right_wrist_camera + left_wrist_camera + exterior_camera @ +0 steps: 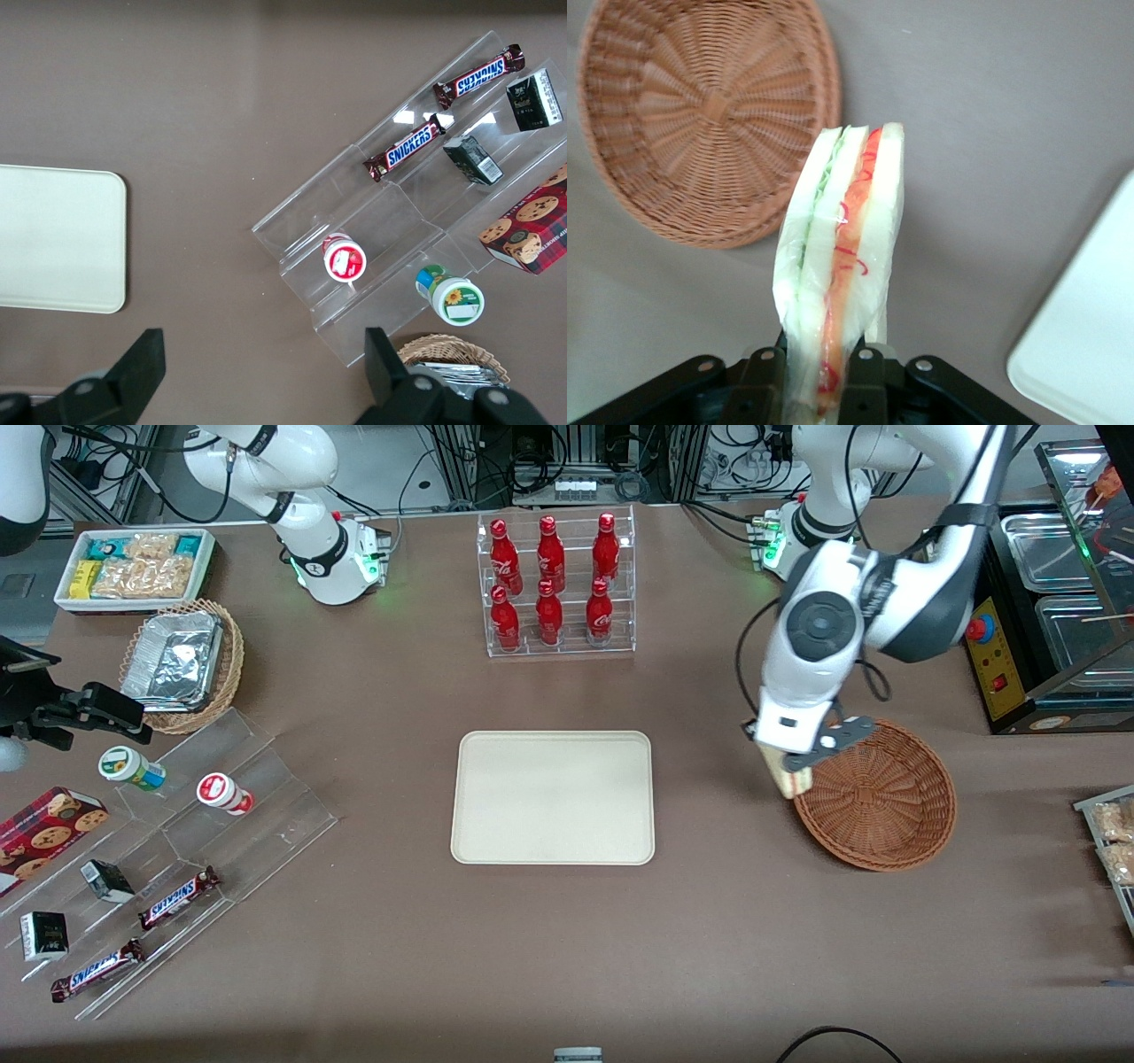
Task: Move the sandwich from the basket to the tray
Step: 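Lift the sandwich out of the basket and carry it toward the tray, then lower the sandwich onto the cream tray and open the left gripper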
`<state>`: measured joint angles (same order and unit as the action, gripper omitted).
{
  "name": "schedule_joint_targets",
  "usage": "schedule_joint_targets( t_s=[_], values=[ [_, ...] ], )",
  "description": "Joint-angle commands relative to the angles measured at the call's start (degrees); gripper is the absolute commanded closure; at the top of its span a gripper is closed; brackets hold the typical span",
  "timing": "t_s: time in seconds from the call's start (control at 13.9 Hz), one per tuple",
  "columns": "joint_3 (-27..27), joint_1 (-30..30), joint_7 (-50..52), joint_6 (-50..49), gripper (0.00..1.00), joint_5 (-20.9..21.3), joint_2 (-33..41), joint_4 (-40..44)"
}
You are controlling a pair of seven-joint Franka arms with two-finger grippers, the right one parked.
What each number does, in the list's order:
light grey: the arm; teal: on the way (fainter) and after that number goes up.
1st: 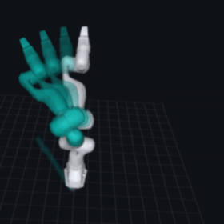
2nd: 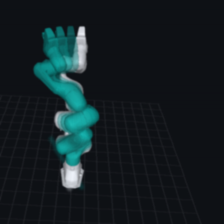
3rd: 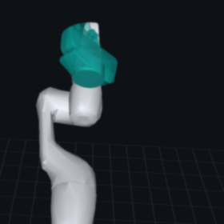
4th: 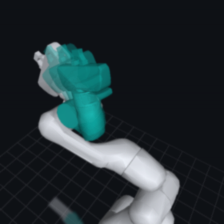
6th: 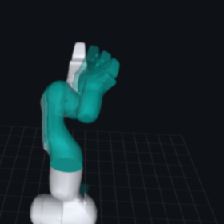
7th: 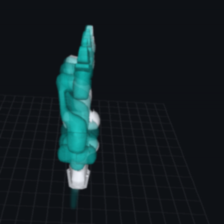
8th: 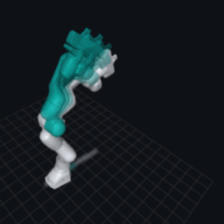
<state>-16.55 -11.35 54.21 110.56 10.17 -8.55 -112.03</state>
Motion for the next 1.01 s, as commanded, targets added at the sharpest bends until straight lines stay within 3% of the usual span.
schedule_joint_targets(
  t_s=[0.0, 0.22, 0.5, 0.65, 0.94],
  values=[
    [-4.0, 0.1, -0.7, -0.3, 0.78, 1.7, -7.1, 7.6],
    [-8.4, -0.5, -0.7, -0.3, 0.78, 2.3, -14.3, 14.3],
    [-8.1, -9.2, 2.6, -0.3, 0.77, 7.0, -21.6, 20.5],
    [-8.1, -11.4, 3.6, 1.1, 0.77, 10.3, -24.4, 21.0],
    [-8.1, -13.3, 3.6, 5.8, 0.77, 11.6, -27.1, 20.7]
  ],
)
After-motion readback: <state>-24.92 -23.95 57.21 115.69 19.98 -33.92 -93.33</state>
